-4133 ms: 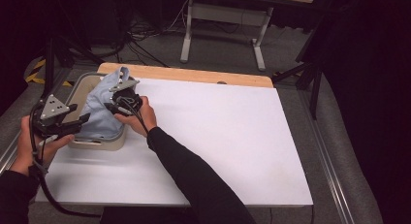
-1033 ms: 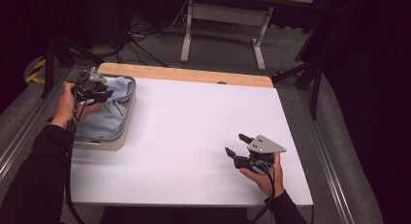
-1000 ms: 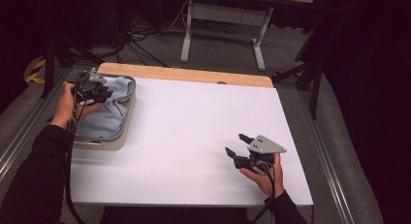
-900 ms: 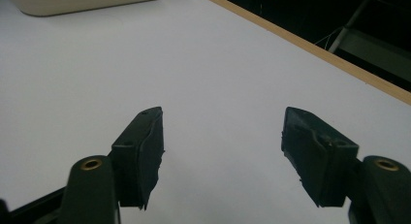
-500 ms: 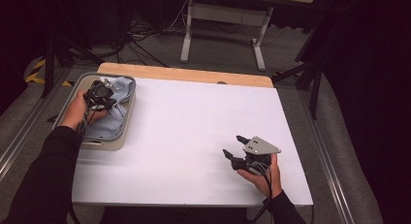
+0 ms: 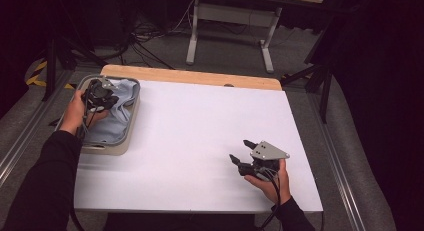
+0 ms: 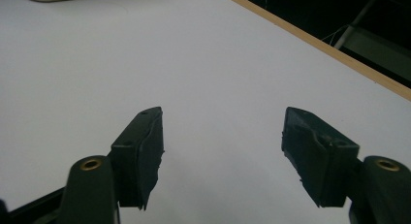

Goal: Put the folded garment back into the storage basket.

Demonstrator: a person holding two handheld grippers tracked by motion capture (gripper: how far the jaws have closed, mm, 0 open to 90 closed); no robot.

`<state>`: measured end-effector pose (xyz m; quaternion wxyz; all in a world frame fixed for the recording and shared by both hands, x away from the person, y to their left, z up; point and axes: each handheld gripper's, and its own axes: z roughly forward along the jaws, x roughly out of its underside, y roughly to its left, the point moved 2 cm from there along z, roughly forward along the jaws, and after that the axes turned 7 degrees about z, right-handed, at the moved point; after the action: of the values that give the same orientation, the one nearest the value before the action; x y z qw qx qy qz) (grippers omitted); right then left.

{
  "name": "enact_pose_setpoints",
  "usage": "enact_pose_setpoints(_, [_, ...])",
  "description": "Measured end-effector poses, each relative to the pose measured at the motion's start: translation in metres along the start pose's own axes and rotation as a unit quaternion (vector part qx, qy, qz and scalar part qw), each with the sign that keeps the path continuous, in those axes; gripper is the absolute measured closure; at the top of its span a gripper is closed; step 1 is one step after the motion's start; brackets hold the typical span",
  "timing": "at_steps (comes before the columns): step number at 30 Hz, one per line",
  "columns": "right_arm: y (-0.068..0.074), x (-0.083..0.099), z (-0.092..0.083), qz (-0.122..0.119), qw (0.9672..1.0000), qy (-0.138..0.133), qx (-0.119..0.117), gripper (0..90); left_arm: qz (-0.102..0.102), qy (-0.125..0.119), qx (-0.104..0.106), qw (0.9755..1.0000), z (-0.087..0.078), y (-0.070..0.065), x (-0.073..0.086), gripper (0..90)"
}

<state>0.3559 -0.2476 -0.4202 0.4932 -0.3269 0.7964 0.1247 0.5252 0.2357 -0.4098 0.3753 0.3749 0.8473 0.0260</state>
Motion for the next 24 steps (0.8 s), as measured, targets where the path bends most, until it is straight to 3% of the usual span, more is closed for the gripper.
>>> enact_pose_setpoints(6, [0.001,-0.001,-0.001,-0.002,1.0,-0.006,0.0,31.9,-0.011,-0.047,-0.014,0.9987,-0.019,0.002,-0.001,88.0])
enact_pose_setpoints(16, [0.004,-0.001,0.0,-0.006,0.9999,-0.01,-0.002,31.4,-0.007,-0.087,-0.019,0.996,-0.031,-0.007,-0.003,85.0])
enact_pose_setpoints(24, [0.004,-0.001,0.0,-0.008,0.9998,-0.016,-0.002,30.3,-0.011,-0.126,-0.024,0.9916,-0.042,-0.014,-0.004,80.3])
